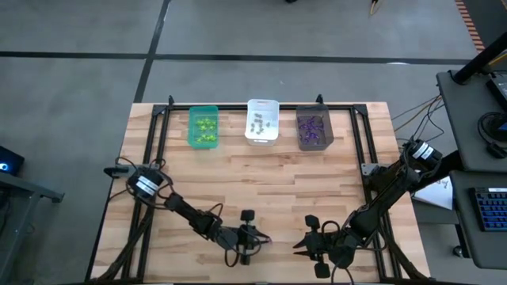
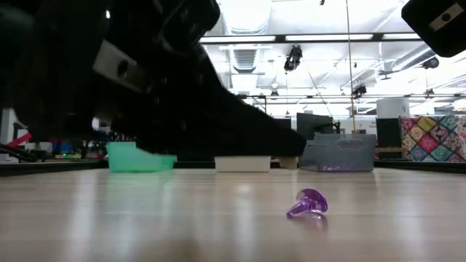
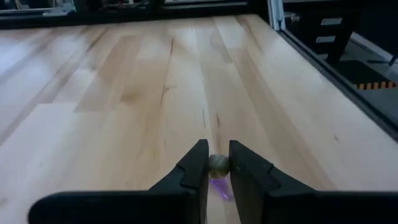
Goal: Sort Halloween decoration
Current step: Put the white skull toy into the white bin
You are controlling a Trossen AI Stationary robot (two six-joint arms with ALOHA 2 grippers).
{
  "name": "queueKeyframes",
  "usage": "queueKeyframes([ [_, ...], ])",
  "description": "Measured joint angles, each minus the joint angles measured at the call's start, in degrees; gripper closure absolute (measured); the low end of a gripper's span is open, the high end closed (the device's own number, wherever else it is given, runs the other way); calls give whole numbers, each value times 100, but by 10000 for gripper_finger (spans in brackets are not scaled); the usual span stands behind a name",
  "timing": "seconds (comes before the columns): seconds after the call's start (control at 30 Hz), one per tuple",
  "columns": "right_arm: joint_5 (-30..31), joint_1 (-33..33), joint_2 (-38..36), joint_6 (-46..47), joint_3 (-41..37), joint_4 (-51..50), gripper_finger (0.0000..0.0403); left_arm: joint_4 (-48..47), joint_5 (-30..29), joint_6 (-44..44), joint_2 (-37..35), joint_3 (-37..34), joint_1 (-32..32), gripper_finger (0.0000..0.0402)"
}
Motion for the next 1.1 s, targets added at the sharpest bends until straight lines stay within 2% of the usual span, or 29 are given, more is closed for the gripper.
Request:
queueKeyframes([
  [0.1,2,-1,2,8,0,42,335,-84,-1,-8,-146,-7,0,365],
  [0.27,24,-76,0,530,0,54,335,-523,-32,13,-583,-11,2,366],
  [0.53,46,-450,-2,578,0,42,335,-1822,-874,518,-1540,-11,82,366],
  [0.67,-113,-646,-34,428,0,-9,335,-2309,-958,948,-2018,-11,332,366],
  [0.93,-251,-791,-320,-52,0,-103,335,-3319,-950,1320,-2727,-11,1287,366],
  [1.1,-256,-858,-453,-171,2,-115,335,-3456,-882,621,-2894,-13,2363,366],
])
